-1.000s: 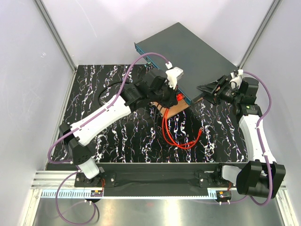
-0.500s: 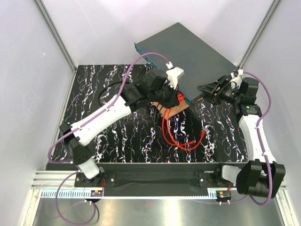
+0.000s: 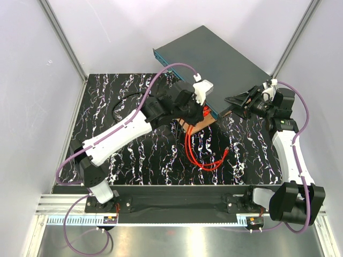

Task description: Insert the plug into the switch port

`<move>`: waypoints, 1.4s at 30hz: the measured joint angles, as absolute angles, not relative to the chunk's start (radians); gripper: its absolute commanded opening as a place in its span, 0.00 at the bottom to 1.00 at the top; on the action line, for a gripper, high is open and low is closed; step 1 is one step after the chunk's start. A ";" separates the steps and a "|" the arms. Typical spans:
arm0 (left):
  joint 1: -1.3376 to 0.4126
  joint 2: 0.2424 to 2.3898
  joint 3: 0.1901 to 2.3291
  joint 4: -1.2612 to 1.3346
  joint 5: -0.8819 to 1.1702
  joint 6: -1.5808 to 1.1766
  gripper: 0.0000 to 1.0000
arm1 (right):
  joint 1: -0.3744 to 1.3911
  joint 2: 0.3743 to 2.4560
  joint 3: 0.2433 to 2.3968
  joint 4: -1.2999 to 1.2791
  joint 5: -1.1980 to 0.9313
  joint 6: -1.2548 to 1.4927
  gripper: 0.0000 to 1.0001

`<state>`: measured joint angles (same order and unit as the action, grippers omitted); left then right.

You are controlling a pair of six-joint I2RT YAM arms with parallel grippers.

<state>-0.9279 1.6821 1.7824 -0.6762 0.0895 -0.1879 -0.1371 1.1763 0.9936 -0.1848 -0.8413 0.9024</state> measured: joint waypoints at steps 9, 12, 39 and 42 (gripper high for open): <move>-0.954 1.692 1.787 -0.658 0.014 -0.105 0.00 | -0.139 1.179 0.992 -0.184 -0.850 0.902 0.00; -0.962 1.692 1.788 -0.658 -0.008 -0.089 0.00 | -0.139 1.179 0.992 -0.183 -0.851 0.903 0.00; -0.960 1.789 1.966 -0.810 0.000 -0.094 0.30 | -0.146 1.177 0.973 -0.138 -0.862 0.918 0.01; -0.951 1.767 1.926 -0.773 0.035 -0.102 0.35 | -0.146 1.192 0.997 -0.176 -0.871 0.900 0.02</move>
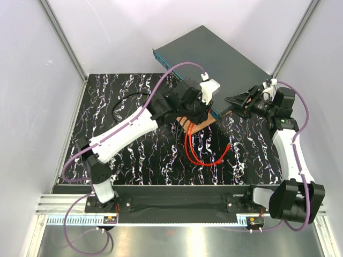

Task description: Insert the plug into the switch port

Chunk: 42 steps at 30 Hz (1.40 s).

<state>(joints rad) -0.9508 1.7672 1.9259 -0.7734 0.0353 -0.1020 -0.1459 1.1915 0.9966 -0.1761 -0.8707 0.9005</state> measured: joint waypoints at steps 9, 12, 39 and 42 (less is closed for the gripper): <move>-0.873 1.559 1.721 -0.682 0.133 -0.081 0.51 | -0.154 1.206 1.023 -0.229 -0.888 0.870 0.18; -0.825 1.444 1.651 -0.691 0.166 -0.052 0.62 | -0.158 1.208 1.023 -0.230 -0.894 0.864 0.37; 0.114 1.266 1.396 -0.912 0.629 0.057 0.99 | -0.786 1.253 1.318 -1.015 -1.094 -0.075 1.00; 0.125 1.290 1.376 -0.915 0.576 0.080 0.99 | -0.783 1.330 1.327 -1.117 -1.036 -0.247 1.00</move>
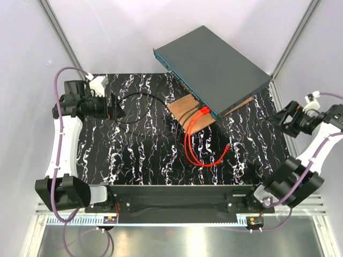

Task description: Insert the plug into the switch port

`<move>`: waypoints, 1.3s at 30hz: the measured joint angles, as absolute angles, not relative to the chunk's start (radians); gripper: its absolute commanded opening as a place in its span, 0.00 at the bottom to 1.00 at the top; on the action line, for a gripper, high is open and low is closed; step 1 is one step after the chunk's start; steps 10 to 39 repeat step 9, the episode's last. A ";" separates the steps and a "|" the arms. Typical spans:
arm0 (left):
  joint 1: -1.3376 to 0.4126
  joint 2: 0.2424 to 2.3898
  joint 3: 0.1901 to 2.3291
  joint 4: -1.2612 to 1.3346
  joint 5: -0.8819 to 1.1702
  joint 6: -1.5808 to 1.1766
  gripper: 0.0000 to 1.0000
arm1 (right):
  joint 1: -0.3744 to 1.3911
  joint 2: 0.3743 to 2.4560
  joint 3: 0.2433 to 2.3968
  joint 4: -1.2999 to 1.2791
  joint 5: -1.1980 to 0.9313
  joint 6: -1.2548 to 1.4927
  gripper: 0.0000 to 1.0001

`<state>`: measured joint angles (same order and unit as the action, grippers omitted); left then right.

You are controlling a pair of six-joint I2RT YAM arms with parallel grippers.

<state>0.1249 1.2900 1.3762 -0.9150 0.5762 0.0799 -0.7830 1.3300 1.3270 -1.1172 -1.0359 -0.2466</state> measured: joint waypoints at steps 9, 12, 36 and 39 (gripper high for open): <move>0.125 1.291 1.235 -0.903 0.471 0.138 0.99 | -0.759 1.411 1.177 -1.110 -0.820 -0.443 1.00; 0.125 1.291 1.235 -0.903 0.471 0.138 0.99 | -0.759 1.411 1.177 -1.110 -0.820 -0.443 1.00; 0.125 1.291 1.235 -0.903 0.471 0.138 0.99 | -0.759 1.411 1.177 -1.110 -0.820 -0.443 1.00; 0.125 1.291 1.235 -0.903 0.471 0.138 0.99 | -0.759 1.411 1.177 -1.110 -0.820 -0.443 1.00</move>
